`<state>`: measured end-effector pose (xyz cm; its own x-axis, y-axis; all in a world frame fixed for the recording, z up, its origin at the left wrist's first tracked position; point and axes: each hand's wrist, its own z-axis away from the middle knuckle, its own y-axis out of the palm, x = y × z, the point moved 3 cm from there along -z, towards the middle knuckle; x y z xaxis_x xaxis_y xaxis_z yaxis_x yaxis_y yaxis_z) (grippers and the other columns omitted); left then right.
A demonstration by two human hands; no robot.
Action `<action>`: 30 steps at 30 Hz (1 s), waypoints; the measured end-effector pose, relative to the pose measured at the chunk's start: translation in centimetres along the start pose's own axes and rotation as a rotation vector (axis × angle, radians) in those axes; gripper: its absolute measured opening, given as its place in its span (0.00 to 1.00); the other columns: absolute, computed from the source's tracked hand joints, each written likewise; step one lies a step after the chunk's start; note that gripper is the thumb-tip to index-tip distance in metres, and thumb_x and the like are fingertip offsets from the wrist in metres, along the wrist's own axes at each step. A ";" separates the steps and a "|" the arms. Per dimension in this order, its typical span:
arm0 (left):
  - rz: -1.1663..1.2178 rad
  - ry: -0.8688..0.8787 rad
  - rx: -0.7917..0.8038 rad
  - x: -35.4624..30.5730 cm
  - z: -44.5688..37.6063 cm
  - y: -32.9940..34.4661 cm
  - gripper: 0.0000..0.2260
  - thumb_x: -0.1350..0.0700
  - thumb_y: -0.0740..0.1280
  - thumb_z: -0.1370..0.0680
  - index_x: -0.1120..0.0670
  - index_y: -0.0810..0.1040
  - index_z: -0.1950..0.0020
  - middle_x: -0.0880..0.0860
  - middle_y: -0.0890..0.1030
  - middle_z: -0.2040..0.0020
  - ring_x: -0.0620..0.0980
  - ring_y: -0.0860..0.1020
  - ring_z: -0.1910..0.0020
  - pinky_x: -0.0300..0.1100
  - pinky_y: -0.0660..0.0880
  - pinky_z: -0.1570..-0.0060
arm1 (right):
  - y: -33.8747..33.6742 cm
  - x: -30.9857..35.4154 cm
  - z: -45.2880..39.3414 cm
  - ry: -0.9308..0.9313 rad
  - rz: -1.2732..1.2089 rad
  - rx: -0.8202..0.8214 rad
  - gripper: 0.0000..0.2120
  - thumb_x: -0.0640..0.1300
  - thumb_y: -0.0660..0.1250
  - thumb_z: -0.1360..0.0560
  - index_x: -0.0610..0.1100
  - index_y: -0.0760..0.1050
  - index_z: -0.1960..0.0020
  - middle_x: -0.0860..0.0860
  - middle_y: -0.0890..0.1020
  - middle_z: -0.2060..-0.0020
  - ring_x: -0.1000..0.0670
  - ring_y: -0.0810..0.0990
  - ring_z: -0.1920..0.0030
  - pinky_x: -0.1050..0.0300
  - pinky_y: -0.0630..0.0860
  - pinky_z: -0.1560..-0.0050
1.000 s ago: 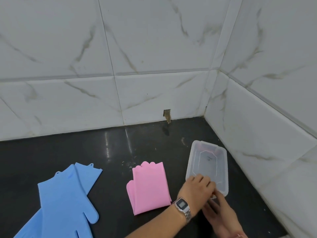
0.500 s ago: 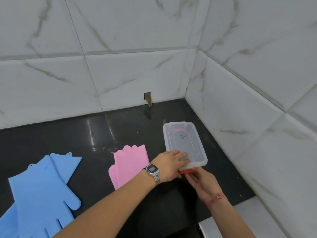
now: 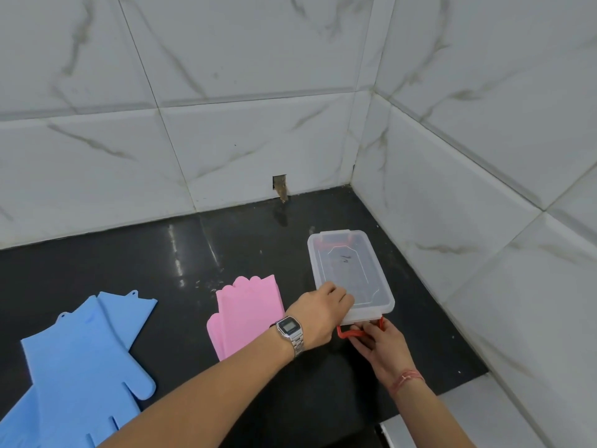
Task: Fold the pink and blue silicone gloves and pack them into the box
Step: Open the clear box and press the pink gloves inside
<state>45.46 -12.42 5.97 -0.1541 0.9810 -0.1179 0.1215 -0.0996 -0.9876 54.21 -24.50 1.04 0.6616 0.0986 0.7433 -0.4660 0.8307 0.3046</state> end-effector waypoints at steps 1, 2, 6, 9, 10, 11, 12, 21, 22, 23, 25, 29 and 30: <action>0.008 -0.008 -0.006 -0.2 0.0 0.0 0.15 0.61 0.67 0.26 0.57 0.71 0.41 0.54 0.76 0.45 0.54 0.72 0.47 0.46 0.77 0.60 | -0.1 0.0 -0.1 0.002 -0.002 -0.001 0.10 0.35 0.61 0.20 0.44 0.77 0.44 0.42 0.85 0.50 0.43 0.84 0.48 0.47 0.81 0.50; 0.017 -0.015 -0.009 -0.3 0.0 -0.1 0.15 0.61 0.67 0.26 0.57 0.71 0.41 0.54 0.76 0.45 0.54 0.72 0.47 0.47 0.78 0.59 | -0.2 0.0 -0.2 0.004 -0.005 -0.001 0.10 0.35 0.61 0.20 0.44 0.78 0.44 0.42 0.85 0.51 0.42 0.84 0.47 0.46 0.80 0.50; 0.040 -0.042 -0.029 -0.5 -0.2 -0.7 0.14 0.61 0.68 0.27 0.57 0.72 0.42 0.55 0.76 0.45 0.54 0.72 0.47 0.48 0.79 0.59 | -0.3 0.2 -0.6 -0.004 -0.023 0.018 0.10 0.35 0.60 0.20 0.45 0.78 0.45 0.43 0.86 0.52 0.43 0.85 0.49 0.48 0.80 0.51; 0.048 -0.065 -0.037 -0.3 -0.3 -1.0 0.14 0.60 0.69 0.27 0.57 0.72 0.42 0.55 0.77 0.45 0.54 0.72 0.47 0.47 0.79 0.58 | -0.2 0.3 -0.8 -0.004 -0.026 0.037 0.10 0.36 0.59 0.20 0.45 0.78 0.45 0.43 0.86 0.53 0.44 0.86 0.50 0.48 0.80 0.52; 0.050 -0.074 -0.035 -0.2 -0.3 -1.0 0.14 0.60 0.69 0.27 0.57 0.72 0.42 0.54 0.77 0.45 0.54 0.72 0.47 0.47 0.79 0.57 | -0.2 0.4 -0.8 -0.002 -0.024 0.039 0.10 0.35 0.59 0.20 0.44 0.78 0.45 0.43 0.86 0.53 0.44 0.85 0.50 0.48 0.80 0.52; 0.054 -0.084 -0.031 -0.1 -0.3 -1.0 0.15 0.60 0.70 0.27 0.56 0.72 0.42 0.54 0.77 0.45 0.54 0.72 0.47 0.48 0.79 0.57 | -0.2 0.4 -0.9 0.000 -0.022 0.040 0.10 0.35 0.59 0.20 0.44 0.77 0.46 0.42 0.86 0.53 0.43 0.85 0.50 0.48 0.80 0.53; 0.061 -0.094 -0.025 -0.1 -0.3 -1.0 0.15 0.59 0.70 0.27 0.56 0.72 0.42 0.54 0.77 0.45 0.54 0.72 0.46 0.48 0.79 0.56 | -0.1 0.4 -0.9 0.001 -0.018 0.038 0.11 0.35 0.58 0.20 0.44 0.77 0.46 0.42 0.86 0.53 0.43 0.85 0.50 0.48 0.79 0.53; 0.277 -0.251 -0.269 2.4 -0.6 -4.8 0.12 0.57 0.68 0.24 0.53 0.71 0.43 0.51 0.75 0.45 0.50 0.72 0.48 0.43 0.75 0.56 | -0.3 0.3 -1.2 -0.027 0.049 -0.026 0.09 0.33 0.57 0.19 0.37 0.76 0.47 0.39 0.81 0.55 0.43 0.81 0.54 0.43 0.74 0.43; 0.338 -0.297 -0.333 3.2 -0.4 -5.7 0.10 0.57 0.67 0.24 0.53 0.71 0.44 0.51 0.75 0.46 0.49 0.73 0.50 0.42 0.75 0.55 | -0.5 0.3 -1.3 -0.028 0.060 -0.035 0.09 0.33 0.57 0.19 0.37 0.76 0.46 0.38 0.81 0.56 0.43 0.81 0.54 0.43 0.75 0.44; 0.404 -0.356 -0.401 4.2 -0.1 -6.6 0.09 0.57 0.67 0.23 0.52 0.72 0.44 0.50 0.75 0.48 0.47 0.74 0.53 0.39 0.74 0.57 | -0.8 0.4 -1.5 -0.027 0.065 -0.045 0.09 0.33 0.57 0.19 0.36 0.76 0.46 0.38 0.81 0.56 0.43 0.80 0.54 0.44 0.75 0.47; 0.558 -0.509 -0.505 6.7 1.0 -7.8 0.06 0.56 0.65 0.22 0.51 0.72 0.47 0.48 0.75 0.51 0.42 0.74 0.60 0.29 0.68 0.63 | -1.2 0.4 -1.7 -0.025 0.061 -0.061 0.09 0.33 0.57 0.19 0.36 0.75 0.44 0.38 0.80 0.56 0.42 0.80 0.55 0.45 0.76 0.49; 1.009 -0.865 -0.659 12.9 4.5 -6.4 0.02 0.56 0.61 0.19 0.53 0.72 0.49 0.50 0.76 0.53 0.44 0.76 0.57 0.28 0.75 0.58 | -1.3 0.3 -2.2 -0.007 0.039 -0.093 0.11 0.33 0.58 0.20 0.36 0.73 0.39 0.37 0.81 0.55 0.43 0.81 0.56 0.41 0.73 0.41; 1.232 -0.962 -0.698 14.2 5.5 -5.5 0.02 0.58 0.61 0.19 0.54 0.73 0.50 0.51 0.76 0.53 0.47 0.77 0.54 0.33 0.77 0.52 | -1.3 0.4 -2.3 -0.006 0.036 -0.101 0.11 0.33 0.58 0.19 0.36 0.72 0.38 0.38 0.81 0.55 0.44 0.82 0.58 0.41 0.73 0.41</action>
<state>37.22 1.10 9.12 -0.1067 -0.0856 -0.9906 0.9442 -0.3209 -0.0740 56.43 -24.26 -0.46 0.6420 0.1261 0.7563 -0.4275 0.8777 0.2165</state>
